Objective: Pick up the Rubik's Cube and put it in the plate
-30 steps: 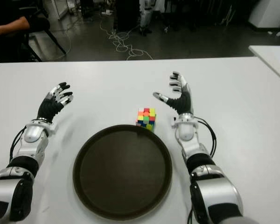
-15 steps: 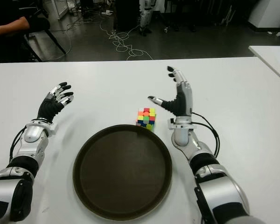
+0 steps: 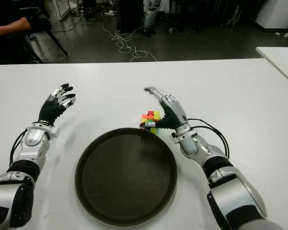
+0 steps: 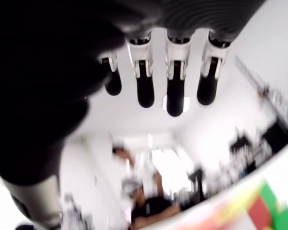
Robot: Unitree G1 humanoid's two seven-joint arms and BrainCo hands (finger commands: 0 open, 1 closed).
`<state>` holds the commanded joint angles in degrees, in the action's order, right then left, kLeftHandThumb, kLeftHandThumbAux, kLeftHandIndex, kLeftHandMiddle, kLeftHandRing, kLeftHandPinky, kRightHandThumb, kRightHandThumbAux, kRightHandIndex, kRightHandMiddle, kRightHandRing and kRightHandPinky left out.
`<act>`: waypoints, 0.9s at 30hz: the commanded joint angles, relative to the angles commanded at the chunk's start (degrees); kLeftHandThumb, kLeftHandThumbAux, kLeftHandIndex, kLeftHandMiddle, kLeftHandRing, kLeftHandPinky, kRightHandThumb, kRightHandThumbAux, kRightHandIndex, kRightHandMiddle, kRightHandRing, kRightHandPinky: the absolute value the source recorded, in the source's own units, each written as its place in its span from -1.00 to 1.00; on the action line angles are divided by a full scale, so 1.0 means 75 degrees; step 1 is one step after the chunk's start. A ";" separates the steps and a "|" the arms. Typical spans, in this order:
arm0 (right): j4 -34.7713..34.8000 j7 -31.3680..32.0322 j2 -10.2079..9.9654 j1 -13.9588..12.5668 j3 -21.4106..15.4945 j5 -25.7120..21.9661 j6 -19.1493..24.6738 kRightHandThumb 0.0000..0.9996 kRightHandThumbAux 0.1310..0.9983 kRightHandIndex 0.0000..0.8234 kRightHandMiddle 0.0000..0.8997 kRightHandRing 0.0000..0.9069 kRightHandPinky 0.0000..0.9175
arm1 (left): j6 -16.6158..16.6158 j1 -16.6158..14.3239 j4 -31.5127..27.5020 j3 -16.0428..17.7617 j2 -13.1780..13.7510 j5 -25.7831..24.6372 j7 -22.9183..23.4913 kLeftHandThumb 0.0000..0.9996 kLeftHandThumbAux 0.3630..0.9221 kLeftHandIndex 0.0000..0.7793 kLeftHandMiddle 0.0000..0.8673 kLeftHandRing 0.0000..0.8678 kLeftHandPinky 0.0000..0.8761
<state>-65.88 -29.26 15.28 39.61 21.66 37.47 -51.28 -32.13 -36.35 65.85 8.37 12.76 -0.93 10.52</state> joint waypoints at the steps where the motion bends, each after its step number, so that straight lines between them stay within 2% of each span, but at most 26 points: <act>1: 0.0020 0.0037 0.0004 -0.0002 0.0007 0.0007 0.0044 -1.00 0.34 -0.61 -0.59 -0.59 -0.58 | 0.0003 -0.0001 0.0003 -0.0001 0.0001 0.0001 -0.0002 -0.55 0.21 -0.77 -0.66 -0.64 -0.57; 7: 0.0175 0.0353 0.0070 -0.0011 0.0140 0.0103 0.0555 -1.00 0.29 -0.62 -0.60 -0.59 -0.59 | -0.0001 0.0007 0.0003 -0.0013 0.0005 0.0023 -0.0043 -0.55 0.20 -0.76 -0.65 -0.63 -0.58; 12: 0.0338 0.0952 0.0128 -0.0021 0.0269 0.0117 0.1038 -1.00 0.26 -0.63 -0.59 -0.57 -0.56 | -0.0014 0.0020 -0.0005 -0.0007 -0.0011 0.0011 -0.0051 -0.56 0.17 -0.75 -0.64 -0.62 -0.59; 19: 0.0646 0.1633 0.0187 -0.0075 0.0355 0.0034 0.1337 -1.00 0.27 -0.63 -0.57 -0.50 -0.45 | -0.0068 0.0021 0.0007 -0.0018 -0.0018 0.0041 -0.0130 -0.55 0.17 -0.73 -0.61 -0.61 -0.57; 27: 0.0971 0.1979 0.0232 -0.0165 0.0398 0.0036 0.1635 -1.00 0.25 -0.66 -0.59 -0.50 -0.42 | -0.0081 0.0015 0.0039 -0.0030 -0.0011 0.0044 -0.0148 -0.55 0.14 -0.74 -0.61 -0.60 -0.57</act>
<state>-58.60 -14.41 17.02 38.37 24.64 37.73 -39.02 -32.73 -36.24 66.14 8.15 12.68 -0.61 9.40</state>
